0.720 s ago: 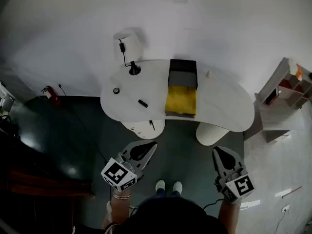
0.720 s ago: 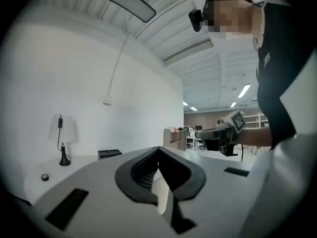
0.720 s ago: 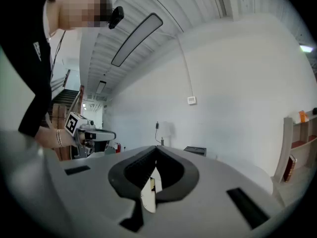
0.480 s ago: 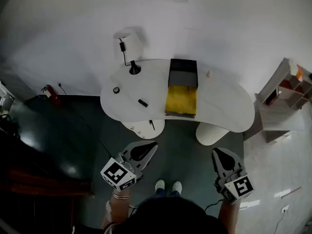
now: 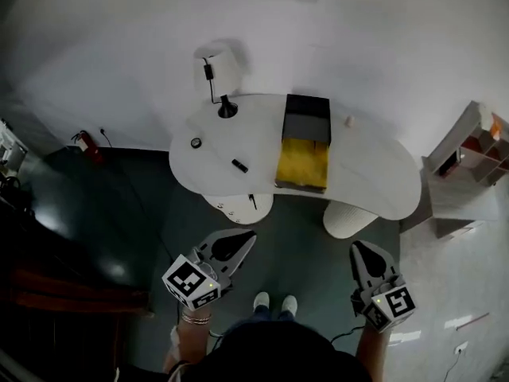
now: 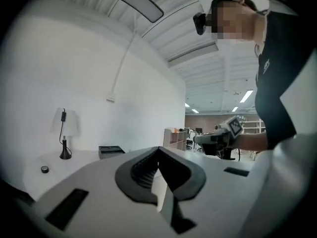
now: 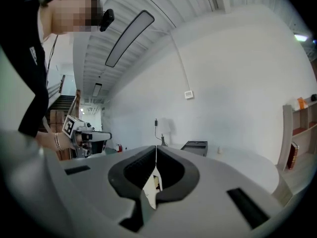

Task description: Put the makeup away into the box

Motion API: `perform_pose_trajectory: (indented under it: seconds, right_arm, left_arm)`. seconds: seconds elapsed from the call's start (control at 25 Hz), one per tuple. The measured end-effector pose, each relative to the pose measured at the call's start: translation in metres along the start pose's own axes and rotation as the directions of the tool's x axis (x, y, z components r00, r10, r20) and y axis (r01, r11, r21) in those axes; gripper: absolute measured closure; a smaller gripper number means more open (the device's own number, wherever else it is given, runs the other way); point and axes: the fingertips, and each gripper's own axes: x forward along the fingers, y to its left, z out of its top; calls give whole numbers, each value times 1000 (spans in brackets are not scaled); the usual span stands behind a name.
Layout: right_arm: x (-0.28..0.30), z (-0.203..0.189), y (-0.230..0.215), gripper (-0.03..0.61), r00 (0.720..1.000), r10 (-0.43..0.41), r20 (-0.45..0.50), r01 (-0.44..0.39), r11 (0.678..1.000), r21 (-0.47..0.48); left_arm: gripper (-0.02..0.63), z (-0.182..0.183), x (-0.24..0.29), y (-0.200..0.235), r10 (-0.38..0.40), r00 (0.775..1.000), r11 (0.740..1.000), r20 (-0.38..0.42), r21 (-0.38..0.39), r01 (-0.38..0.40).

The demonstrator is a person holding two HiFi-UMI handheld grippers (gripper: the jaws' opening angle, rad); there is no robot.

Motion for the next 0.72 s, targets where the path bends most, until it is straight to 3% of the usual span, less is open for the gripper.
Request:
perform_pose_trajectory:
  seconds: [0.44,0.72]
  right_arm:
    - [36,-10,47,558,991,128,-30,-127,992,25]
    - [57,-13,73,557,989,134,-67,-135,991,0]
  left_arm:
    - [603,-20,-39,25,58,997,998,-43,-19,-58]
    - [603,-25,-69,56,113,993,993,-41,-28,-114]
